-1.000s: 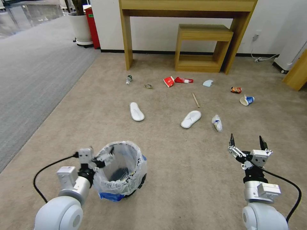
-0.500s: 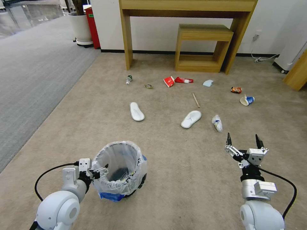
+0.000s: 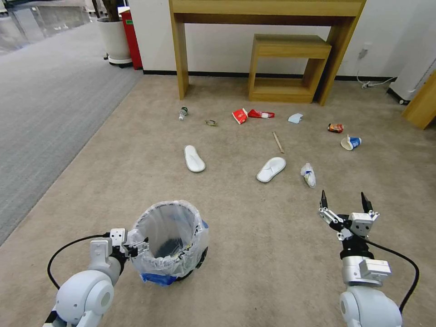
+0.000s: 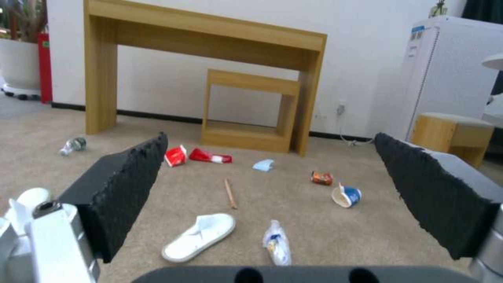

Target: Pick up the trash bin and place the garbage on the floor into it.

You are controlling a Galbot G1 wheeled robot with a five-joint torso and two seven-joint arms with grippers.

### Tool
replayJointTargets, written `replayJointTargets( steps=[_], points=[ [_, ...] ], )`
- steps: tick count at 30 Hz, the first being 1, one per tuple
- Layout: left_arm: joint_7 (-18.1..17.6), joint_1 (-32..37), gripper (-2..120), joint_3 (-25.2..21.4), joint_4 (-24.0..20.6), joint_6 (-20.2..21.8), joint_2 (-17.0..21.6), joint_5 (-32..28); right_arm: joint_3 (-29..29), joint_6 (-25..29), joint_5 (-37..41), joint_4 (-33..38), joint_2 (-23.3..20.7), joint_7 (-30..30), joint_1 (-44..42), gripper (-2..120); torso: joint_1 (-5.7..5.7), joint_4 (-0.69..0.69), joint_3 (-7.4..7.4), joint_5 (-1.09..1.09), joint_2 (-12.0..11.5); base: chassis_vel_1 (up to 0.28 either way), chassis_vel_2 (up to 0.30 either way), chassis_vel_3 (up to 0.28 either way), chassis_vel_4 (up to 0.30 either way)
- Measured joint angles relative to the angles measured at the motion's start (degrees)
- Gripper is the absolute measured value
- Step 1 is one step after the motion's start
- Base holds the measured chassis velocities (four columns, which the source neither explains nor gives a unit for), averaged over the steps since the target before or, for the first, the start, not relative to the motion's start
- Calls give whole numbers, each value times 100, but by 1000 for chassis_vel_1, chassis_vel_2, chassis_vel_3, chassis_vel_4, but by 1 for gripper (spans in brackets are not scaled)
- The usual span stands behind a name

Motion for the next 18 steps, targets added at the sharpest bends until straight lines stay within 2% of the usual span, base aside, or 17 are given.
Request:
replayJointTargets(
  steps=[18],
  points=[
    [0, -254, 100, 232, 316, -9, -61, -134, -7, -1, -48, 40, 16, -1, -29, 100, 0, 0, 0, 0, 0, 0, 0, 0, 0]
  ],
)
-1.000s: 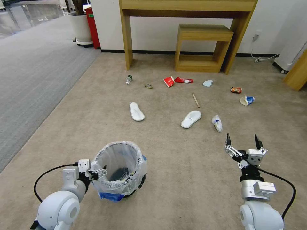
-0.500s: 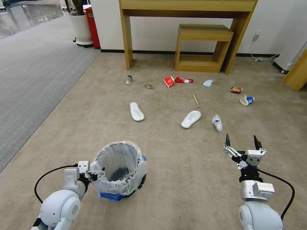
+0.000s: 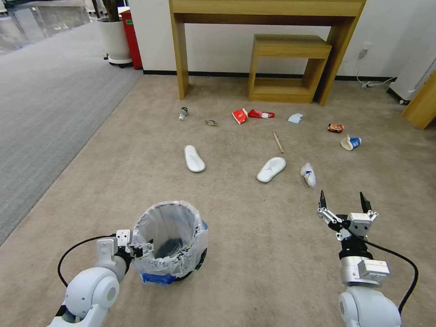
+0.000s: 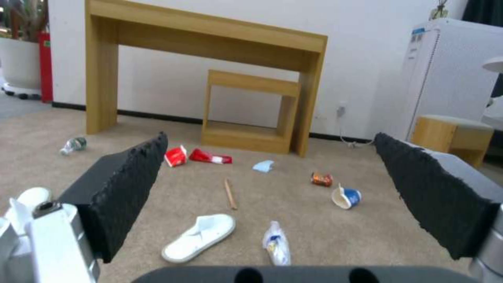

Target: Pick up the trash bin and place the garbage on the floor into it.

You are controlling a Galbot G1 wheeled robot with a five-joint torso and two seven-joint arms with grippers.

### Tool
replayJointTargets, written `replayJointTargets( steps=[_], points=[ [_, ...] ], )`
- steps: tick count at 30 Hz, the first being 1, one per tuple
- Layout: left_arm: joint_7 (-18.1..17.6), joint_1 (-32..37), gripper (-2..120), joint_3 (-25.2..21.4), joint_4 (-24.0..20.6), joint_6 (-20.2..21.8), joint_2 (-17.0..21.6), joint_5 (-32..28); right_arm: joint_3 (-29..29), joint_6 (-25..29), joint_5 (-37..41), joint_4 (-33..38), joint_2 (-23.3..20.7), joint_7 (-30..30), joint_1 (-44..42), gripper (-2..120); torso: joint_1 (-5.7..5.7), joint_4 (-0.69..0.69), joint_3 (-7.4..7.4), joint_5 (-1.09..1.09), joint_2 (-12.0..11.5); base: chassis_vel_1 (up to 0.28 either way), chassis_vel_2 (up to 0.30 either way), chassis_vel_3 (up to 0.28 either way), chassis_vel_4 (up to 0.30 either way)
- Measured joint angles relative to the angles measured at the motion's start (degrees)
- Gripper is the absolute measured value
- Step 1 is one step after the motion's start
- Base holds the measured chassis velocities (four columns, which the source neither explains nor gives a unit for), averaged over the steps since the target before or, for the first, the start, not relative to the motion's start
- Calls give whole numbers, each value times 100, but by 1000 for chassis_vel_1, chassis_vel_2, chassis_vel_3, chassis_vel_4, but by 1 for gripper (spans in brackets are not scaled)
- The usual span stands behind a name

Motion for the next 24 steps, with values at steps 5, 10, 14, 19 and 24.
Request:
replayJointTargets(
  steps=[5, 10, 14, 19, 24],
  points=[
    [-67, -84, 100, 18, 102, -3, -2, 13, 5, 0, 0, -1, -5, -8, -7, 100, 0, 0, 0, 0, 0, 0, 0, 0, 0],
    [-176, -108, 99, -7, 113, -4, 30, -89, 6, 1, 2, -21, -18, -14, 17, 100, 0, 0, 0, 0, 0, 0, 0, 0, 0],
    [-283, -108, 87, -10, 107, -5, 29, -190, -16, 1, 2, -51, -18, -18, 41, 100, 0, 0, 0, 0, 0, 0, 0, 0, 0],
    [-458, -119, 68, -8, 140, -5, 10, -337, -37, 1, 2, -80, -31, -21, 69, 100, 0, 0, 0, 0, 0, 0, 0, 0, 0],
    [-629, -146, 47, 4, 173, -6, 1, -488, -34, 1, 8, -103, -56, -23, 74, 100, 0, 0, 0, 0, 0, 0, 0, 0, 0]
  ],
)
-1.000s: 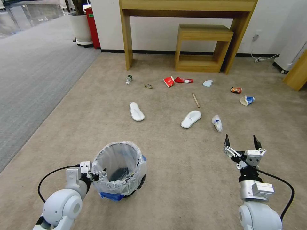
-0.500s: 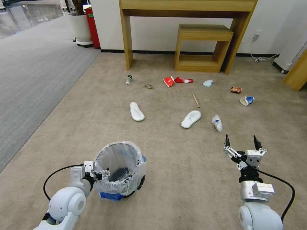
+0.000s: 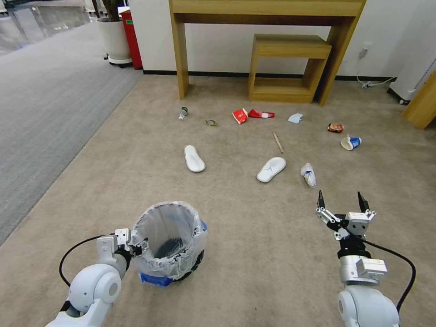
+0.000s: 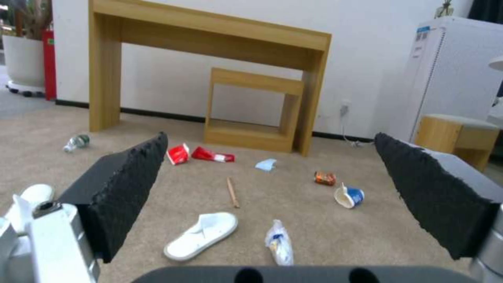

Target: Pick up the trash bin and place the garbage on the floor into it.

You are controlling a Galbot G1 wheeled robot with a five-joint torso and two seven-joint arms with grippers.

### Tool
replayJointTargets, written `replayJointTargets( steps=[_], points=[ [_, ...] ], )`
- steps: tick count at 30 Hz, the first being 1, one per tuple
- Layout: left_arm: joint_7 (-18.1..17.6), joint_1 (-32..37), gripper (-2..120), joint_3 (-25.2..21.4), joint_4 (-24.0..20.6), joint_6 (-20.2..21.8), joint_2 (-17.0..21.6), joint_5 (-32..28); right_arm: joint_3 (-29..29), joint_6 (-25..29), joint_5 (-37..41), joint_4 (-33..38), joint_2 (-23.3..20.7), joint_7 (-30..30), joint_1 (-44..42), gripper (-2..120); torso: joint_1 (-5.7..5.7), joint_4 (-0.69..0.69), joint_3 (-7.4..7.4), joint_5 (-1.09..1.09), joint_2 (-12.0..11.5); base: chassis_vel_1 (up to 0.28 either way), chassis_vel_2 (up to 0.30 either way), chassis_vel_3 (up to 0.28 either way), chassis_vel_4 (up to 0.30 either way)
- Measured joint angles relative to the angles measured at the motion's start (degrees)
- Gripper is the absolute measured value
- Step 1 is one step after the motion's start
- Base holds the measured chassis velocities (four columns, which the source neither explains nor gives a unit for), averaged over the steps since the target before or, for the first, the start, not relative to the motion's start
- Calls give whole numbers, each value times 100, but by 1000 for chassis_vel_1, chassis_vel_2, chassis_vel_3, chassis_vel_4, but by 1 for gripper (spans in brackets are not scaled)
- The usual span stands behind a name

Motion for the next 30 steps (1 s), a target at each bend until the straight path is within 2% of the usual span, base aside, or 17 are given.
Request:
replayJointTargets(
  steps=[1, 5, 7, 13, 23, 30],
  points=[
    [0, 0, 47, 0, 0, 0, 0, 0, 0, 0, 0, 0, 0, 0, 0, 100, 0, 0, 0, 0, 0, 0, 0, 0, 0],
    [-36, 16, 29, 3, -2, 0, -9, -21, 5, 0, 15, -12, -16, -2, 10, 100, 0, 0, 0, 0, 0, 0, 0, 0, 0],
    [-39, 18, 27, 4, -3, 0, -11, -22, 5, 0, 17, -14, -19, -3, 14, 100, 0, 0, 0, 0, 0, 0, 0, 0, 0],
    [-64, 44, 3, -2, -16, -1, -22, -29, -2, 7, 26, -27, -31, -5, 30, 100, 0, -1, 0, -1, 0, 0, 0, 0, 0],
    [-129, 114, 2, -165, -108, -1, -46, -87, 2, 67, 42, -52, -72, -16, 41, 100, 0, 0, 0, 0, 0, 0, 0, 0, 0],
    [-320, 219, 0, -706, -559, 9, 2, -546, 8, 100, 215, -64, -141, -18, 103, 100, 0, 1, 0, 0, 0, 0, 0, 0, 0]
  ],
)
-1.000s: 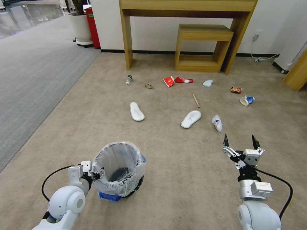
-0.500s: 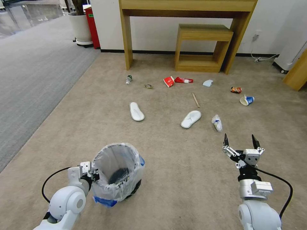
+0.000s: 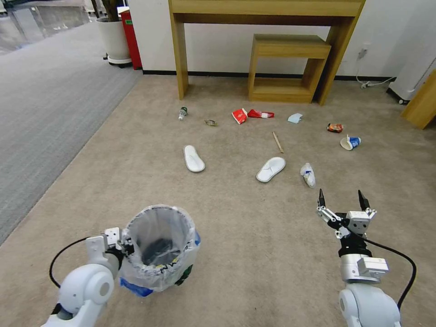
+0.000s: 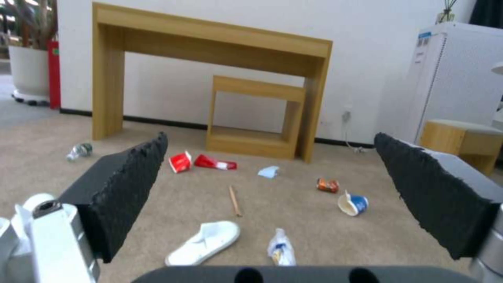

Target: Pick up the trash bin and place the garbage on the floor into it.

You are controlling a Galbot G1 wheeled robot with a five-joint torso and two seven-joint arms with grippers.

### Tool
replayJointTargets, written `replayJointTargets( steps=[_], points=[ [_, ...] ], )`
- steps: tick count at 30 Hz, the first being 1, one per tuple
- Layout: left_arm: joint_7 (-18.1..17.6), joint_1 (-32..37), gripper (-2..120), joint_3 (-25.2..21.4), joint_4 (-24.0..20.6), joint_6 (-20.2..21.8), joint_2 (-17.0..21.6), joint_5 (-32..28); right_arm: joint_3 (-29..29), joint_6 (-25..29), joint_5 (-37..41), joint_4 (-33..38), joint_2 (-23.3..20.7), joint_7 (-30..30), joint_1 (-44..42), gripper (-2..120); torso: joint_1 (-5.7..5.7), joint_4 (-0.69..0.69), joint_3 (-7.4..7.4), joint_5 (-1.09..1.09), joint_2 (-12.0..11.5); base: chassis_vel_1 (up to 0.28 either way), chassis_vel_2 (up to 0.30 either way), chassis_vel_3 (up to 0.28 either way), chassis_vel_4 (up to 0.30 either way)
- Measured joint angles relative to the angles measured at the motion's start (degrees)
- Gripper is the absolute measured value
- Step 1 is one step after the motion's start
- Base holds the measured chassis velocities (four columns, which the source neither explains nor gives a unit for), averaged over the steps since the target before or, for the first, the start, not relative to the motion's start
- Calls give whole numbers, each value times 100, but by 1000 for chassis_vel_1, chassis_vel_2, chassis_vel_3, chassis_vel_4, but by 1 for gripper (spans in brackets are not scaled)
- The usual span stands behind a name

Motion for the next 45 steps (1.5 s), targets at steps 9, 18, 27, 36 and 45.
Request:
replayJointTargets(
  steps=[9, 18, 27, 36, 45],
  points=[
    [-263, 63, 0, -632, -839, 0, -222, -671, 22, 18, 247, -13, -66, -11, 50, 100, 0, -1, 0, 0, 0, 0, 0, 0, 0],
    [-940, 144, 0, -1484, -1551, 0, -598, -1910, 11, 88, 474, -19, -104, -71, -27, 100, 0, -1, 0, 0, 0, 0, 0, 0, 0],
    [-1356, 229, 0, -2456, -1853, -2, -724, -3179, -121, 19, 523, 34, -80, 20, -18, 100, 0, -1, 0, 0, 0, 0, 0, 0, 0],
    [-1369, 249, 0, -2782, -1915, -4, -747, -3247, -86, 49, 538, 149, -74, -86, -105, 100, 0, -1, 0, 0, 0, 0, 0, 0, 0],
    [-1359, 231, 0, -2913, -1830, -6, -679, -3224, -7, 138, 586, 235, -111, -145, -182, 100, -1, -1, -1, 0, 0, -17, 11, 19, -16]
  ],
)
